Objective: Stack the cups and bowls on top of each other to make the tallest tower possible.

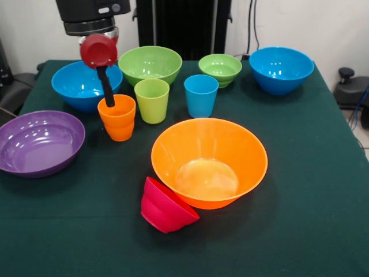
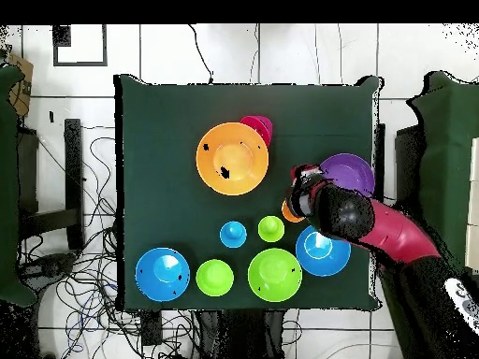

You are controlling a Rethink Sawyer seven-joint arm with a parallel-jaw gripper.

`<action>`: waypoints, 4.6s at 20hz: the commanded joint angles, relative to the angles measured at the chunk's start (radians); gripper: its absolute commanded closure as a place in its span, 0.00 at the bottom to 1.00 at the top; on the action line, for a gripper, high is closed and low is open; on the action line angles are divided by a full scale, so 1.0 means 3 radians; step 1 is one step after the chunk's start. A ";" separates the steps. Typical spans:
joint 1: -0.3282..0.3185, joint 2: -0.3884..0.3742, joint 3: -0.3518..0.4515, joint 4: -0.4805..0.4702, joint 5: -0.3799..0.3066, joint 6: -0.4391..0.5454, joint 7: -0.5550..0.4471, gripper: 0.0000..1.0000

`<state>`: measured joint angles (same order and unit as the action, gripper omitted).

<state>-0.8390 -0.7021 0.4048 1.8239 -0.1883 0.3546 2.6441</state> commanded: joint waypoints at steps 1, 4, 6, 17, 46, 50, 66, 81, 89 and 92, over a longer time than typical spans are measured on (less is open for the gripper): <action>0.0184 0.0165 0.0090 0.0055 0.0033 -0.0267 0.0157 0.00; 0.0196 0.0168 0.0059 0.0065 0.0019 -0.0312 0.0160 0.00; 0.0184 0.0248 0.0049 0.0007 -0.0011 -0.0358 0.0117 0.00; 0.0299 0.0305 -0.0242 -0.0120 -0.0102 -0.0321 0.0054 0.00; 0.0525 0.0384 -0.0688 -0.0200 -0.0348 0.0271 -0.0107 0.00; 0.0579 0.0717 -0.0720 -0.0385 -0.0388 0.0011 -0.0067 0.00; 0.0693 0.1235 -0.0792 -0.0831 -0.0370 -0.0494 -0.0092 0.00; 0.0585 0.0784 -0.0691 -0.0161 -0.0286 -0.0318 -0.0066 0.00; 0.0419 0.0404 -0.0573 0.0085 -0.0222 -0.0009 -0.0242 0.00; 0.0345 0.0294 -0.0481 0.0170 -0.0196 0.0052 -0.0291 0.00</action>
<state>-0.7161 -0.5429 0.1455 1.7998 -0.2416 0.2633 2.6441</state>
